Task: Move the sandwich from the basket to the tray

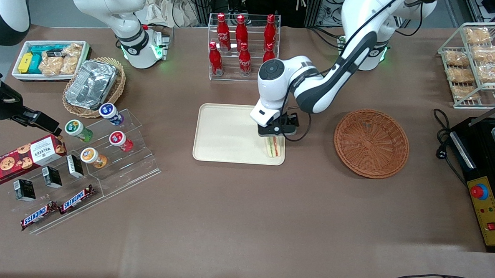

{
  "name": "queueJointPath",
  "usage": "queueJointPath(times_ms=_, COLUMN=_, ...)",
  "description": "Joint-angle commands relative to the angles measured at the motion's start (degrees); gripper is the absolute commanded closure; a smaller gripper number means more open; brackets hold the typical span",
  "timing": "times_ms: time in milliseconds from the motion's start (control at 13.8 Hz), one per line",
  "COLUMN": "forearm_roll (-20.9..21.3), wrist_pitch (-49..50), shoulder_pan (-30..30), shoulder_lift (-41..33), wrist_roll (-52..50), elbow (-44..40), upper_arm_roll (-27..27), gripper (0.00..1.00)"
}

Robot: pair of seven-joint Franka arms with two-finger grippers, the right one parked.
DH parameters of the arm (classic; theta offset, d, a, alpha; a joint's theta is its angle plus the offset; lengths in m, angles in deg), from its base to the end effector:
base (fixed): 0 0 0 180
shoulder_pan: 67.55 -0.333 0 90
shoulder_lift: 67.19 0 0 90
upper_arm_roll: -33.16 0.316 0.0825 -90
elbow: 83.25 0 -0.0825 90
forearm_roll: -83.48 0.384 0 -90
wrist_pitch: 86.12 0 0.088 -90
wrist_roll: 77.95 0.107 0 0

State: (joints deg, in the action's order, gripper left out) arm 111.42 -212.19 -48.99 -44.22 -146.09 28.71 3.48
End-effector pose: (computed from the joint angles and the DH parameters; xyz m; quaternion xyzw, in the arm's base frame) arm 0.4244 -0.4318 0.2892 -0.9945 -0.0328 -0.0577 0.0808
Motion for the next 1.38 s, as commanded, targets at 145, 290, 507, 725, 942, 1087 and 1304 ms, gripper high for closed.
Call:
queueJointPath(times_ms=145, forearm_roll=-2.60, wrist_pitch=11.10, shoulder_pan=-2.91, shoulder_lift=-9.85, wrist_roll=7.29, elbow=-0.52, upper_arm_roll=0.93, gripper=0.01)
queueJointPath(times_ms=290, forearm_roll=-6.64, wrist_pitch=12.95, shoulder_pan=-2.65, shoulder_lift=-14.24, wrist_roll=14.93, elbow=-0.09, upper_arm_roll=7.15, gripper=0.01)
queueJointPath(times_ms=507, forearm_roll=-12.53, wrist_pitch=17.34, shoulder_pan=-2.74, shoulder_lift=-20.04, wrist_roll=28.45, elbow=-0.26, upper_arm_roll=14.53, gripper=0.01)
queueJointPath(times_ms=725, forearm_roll=-18.33, wrist_pitch=21.91, shoulder_pan=-2.91, shoulder_lift=-25.67, wrist_roll=41.46, elbow=-0.26, upper_arm_roll=22.62, gripper=0.01)
queueJointPath(times_ms=942, forearm_roll=-22.82, wrist_pitch=24.64, shoulder_pan=-5.44, shoulder_lift=-29.37, wrist_roll=50.71, elbow=-0.17, upper_arm_roll=27.30, gripper=0.01)
queueJointPath(times_ms=1087, forearm_roll=-24.15, wrist_pitch=25.61, shoulder_pan=-9.48, shoulder_lift=-30.86, wrist_roll=55.37, elbow=-0.26, upper_arm_roll=27.30, gripper=0.01)
queueJointPath(times_ms=1304, forearm_roll=-25.56, wrist_pitch=25.88, shoulder_pan=-13.36, shoulder_lift=-32.19, wrist_roll=60.57, elbow=-0.43, upper_arm_roll=28.09, gripper=0.01)
